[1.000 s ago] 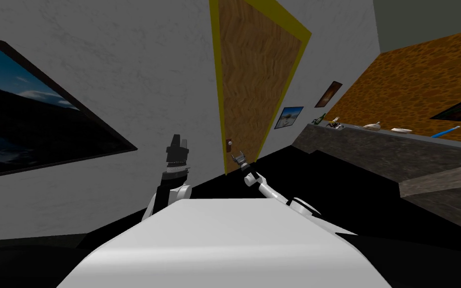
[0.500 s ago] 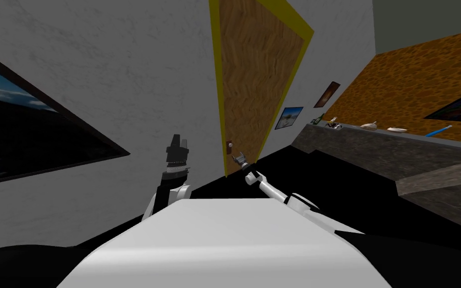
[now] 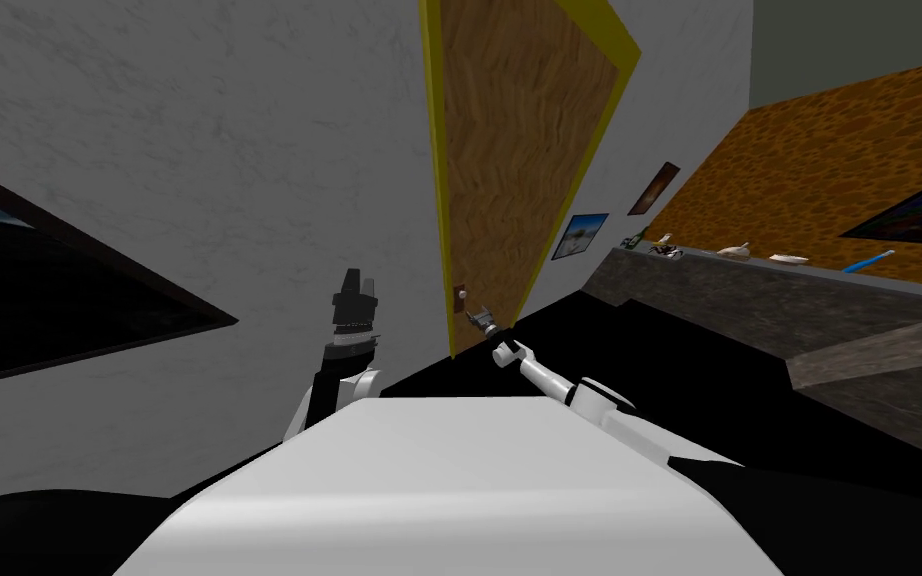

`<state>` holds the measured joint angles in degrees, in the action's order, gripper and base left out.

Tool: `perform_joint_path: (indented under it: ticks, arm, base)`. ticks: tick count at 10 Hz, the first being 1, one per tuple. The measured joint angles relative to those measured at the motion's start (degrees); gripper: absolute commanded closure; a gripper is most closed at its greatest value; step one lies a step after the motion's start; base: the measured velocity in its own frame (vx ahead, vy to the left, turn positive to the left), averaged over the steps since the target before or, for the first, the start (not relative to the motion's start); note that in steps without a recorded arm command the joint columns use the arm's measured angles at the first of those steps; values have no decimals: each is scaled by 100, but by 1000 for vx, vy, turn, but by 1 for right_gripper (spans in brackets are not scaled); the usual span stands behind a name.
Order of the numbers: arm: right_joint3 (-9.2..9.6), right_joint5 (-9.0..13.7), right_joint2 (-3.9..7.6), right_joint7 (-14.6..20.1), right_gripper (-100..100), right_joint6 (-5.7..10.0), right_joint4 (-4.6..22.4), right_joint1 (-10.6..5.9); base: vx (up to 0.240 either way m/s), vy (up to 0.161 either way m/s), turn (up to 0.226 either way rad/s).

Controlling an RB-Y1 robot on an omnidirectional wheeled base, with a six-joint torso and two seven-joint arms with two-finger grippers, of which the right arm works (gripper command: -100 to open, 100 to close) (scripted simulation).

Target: Pull the door open

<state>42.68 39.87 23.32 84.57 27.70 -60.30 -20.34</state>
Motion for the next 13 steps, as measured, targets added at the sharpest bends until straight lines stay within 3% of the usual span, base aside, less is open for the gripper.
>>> perform_joint_path:
  ticks: [1, 6, 8, 9, 12, 13]
  arm:
    - [7, 5, 1, 24, -100, 2, 16, -8]
    - [-22, 117, 464, 413, -100, 299, 276, 36]
    - [-17, 172, 740, 679, -100, 508, 455, 59]
    - [32, 181, 809, 864, -100, 663, 750, -49]
    - [-39, 283, 1151, 1097, -100, 823, 814, 35]
    - [-40, 285, 1162, 1112, 100, 844, 816, 41]
  base:
    - [47, 89, 228]
    - [87, 122, 156]
    - [145, 131, 184]
    - [140, 103, 128]
    - [105, 83, 108]
    - [-13, -8, -32]
